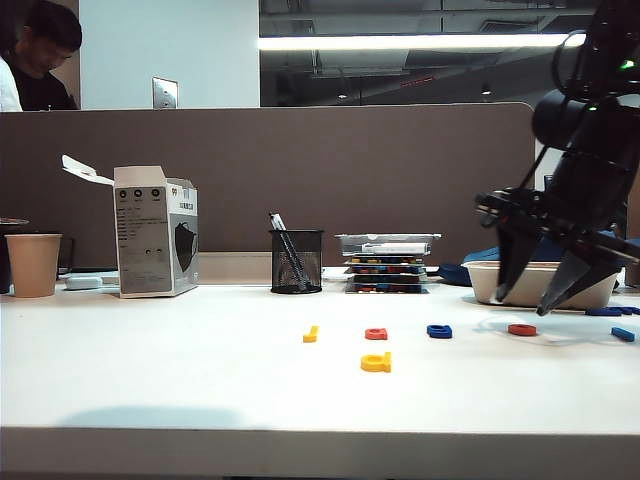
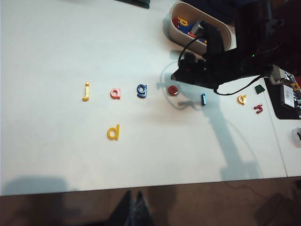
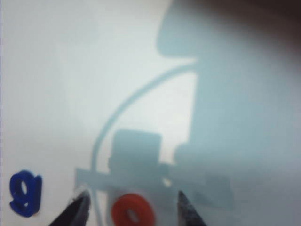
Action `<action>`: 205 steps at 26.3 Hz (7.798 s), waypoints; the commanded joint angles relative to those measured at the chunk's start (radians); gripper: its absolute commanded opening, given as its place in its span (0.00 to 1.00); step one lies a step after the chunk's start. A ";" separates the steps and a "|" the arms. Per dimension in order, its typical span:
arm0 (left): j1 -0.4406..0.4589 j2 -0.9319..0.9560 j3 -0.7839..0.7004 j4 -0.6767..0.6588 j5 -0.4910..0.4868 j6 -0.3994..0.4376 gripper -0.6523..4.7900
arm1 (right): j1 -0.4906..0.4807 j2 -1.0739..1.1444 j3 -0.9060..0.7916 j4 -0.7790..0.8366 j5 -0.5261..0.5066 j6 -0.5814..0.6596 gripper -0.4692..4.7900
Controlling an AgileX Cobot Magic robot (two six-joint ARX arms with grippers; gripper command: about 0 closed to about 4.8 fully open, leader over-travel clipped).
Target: Select the appropriate letters from the row of letter magnets placed on the table to arrange into the word "dog".
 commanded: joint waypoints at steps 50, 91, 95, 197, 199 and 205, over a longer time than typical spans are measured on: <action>-0.002 -0.002 0.001 0.002 -0.007 0.001 0.11 | 0.103 0.039 -0.002 -0.154 0.199 -0.108 0.46; -0.002 -0.002 0.001 0.003 -0.007 0.001 0.11 | 0.116 -0.125 0.007 -0.253 0.040 -0.019 0.29; -0.002 -0.002 0.001 0.003 -0.007 0.001 0.11 | 0.145 -0.125 0.007 -0.260 0.039 -0.003 0.30; -0.002 -0.002 0.001 0.003 -0.007 0.001 0.11 | 0.417 -0.124 -0.197 -0.108 0.114 0.159 0.50; -0.002 -0.002 0.001 0.002 -0.006 0.001 0.11 | 0.417 -0.124 -0.193 -0.111 0.103 0.159 0.53; -0.002 -0.002 0.001 0.003 -0.007 0.001 0.11 | 0.417 -0.124 -0.178 -0.126 0.110 0.158 0.40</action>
